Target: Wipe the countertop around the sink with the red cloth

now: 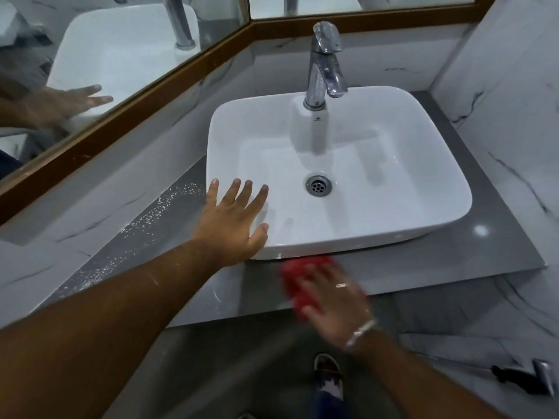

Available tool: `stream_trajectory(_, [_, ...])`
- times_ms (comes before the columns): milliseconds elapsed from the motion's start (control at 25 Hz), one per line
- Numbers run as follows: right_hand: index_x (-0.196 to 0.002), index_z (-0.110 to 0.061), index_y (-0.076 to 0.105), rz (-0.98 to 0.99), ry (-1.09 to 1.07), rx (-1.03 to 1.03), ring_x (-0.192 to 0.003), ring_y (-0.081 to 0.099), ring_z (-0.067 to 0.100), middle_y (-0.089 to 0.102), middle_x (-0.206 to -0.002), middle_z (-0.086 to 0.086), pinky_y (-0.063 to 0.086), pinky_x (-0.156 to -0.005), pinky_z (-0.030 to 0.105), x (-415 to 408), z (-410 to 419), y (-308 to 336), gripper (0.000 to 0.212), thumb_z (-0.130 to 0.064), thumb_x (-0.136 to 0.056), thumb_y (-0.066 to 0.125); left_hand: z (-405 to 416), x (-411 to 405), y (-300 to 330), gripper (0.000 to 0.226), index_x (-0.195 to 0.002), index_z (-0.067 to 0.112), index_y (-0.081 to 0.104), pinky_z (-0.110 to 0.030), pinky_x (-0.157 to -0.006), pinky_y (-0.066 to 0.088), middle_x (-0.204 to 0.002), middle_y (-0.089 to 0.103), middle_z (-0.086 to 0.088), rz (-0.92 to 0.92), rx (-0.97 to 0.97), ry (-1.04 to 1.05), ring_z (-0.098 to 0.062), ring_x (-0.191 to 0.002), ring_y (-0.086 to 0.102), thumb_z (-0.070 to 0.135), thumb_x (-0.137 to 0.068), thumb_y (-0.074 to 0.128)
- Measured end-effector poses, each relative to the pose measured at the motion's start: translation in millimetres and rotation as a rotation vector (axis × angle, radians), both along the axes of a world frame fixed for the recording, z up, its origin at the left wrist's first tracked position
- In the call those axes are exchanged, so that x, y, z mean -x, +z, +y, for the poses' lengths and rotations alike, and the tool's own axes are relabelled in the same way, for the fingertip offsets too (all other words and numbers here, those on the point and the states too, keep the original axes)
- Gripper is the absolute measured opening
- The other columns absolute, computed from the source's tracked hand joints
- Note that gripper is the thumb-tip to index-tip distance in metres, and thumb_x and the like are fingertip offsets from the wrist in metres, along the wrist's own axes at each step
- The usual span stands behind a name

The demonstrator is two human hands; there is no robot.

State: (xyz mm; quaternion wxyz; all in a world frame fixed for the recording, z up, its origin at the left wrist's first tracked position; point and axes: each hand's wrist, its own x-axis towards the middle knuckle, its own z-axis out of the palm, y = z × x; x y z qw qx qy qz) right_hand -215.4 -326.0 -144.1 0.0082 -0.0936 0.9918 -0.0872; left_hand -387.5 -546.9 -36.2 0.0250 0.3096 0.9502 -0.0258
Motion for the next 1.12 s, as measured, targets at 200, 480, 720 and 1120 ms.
stream_trajectory(200, [-0.147,-0.012,0.039,-0.055,-0.939,0.075,-0.141,0.025,0.047,0.031,-0.156,0.022,0.023,-0.114,0.059,1.7,215.6,18.8,0.071,-0.048,-0.087,0.023,1.4,0.1,-2.1,0.075,-0.159,0.023,0.016,-0.063,-0.120,0.000,-0.163,0.024,-0.011,0.021,0.001,-0.006,-0.033,-0.151,0.016,0.057,-0.091,0.014])
stream_trajectory(480, [-0.143,-0.031,0.042,-0.100,0.086,0.041,-0.135,0.042,0.036,0.045,-0.151,0.004,0.039,-0.106,0.049,-19.5,65.0,0.0,0.061,-0.048,-0.084,0.048,5.0,-4.2,11.1,0.075,-0.152,0.014,0.038,-0.069,-0.115,0.013,-0.153,0.042,-0.017,-0.006,0.027,-0.014,-0.038,-0.144,0.034,0.052,-0.088,0.028])
stream_trajectory(720, [-0.141,-0.005,0.041,-0.141,-0.501,0.016,-0.134,0.035,0.049,0.040,-0.149,0.026,0.042,-0.100,0.063,6.7,285.0,12.6,0.068,-0.044,-0.085,0.037,1.6,-0.9,3.8,0.078,-0.154,0.016,0.033,-0.071,-0.115,0.011,-0.159,0.033,-0.015,-0.005,0.003,-0.011,-0.036,-0.148,0.024,0.054,-0.087,0.028])
stream_trajectory(1120, [-0.135,-0.004,0.053,-0.170,-0.239,-0.026,-0.129,0.041,0.053,0.046,-0.145,0.026,0.033,-0.106,0.062,-14.3,54.1,11.1,0.070,-0.048,-0.085,0.030,-132.7,-95.7,-10.8,0.084,-0.158,0.012,0.018,-0.070,-0.116,0.010,-0.164,0.007,-0.020,0.293,-0.082,0.457,-0.038,-0.152,0.003,0.061,-0.094,0.040])
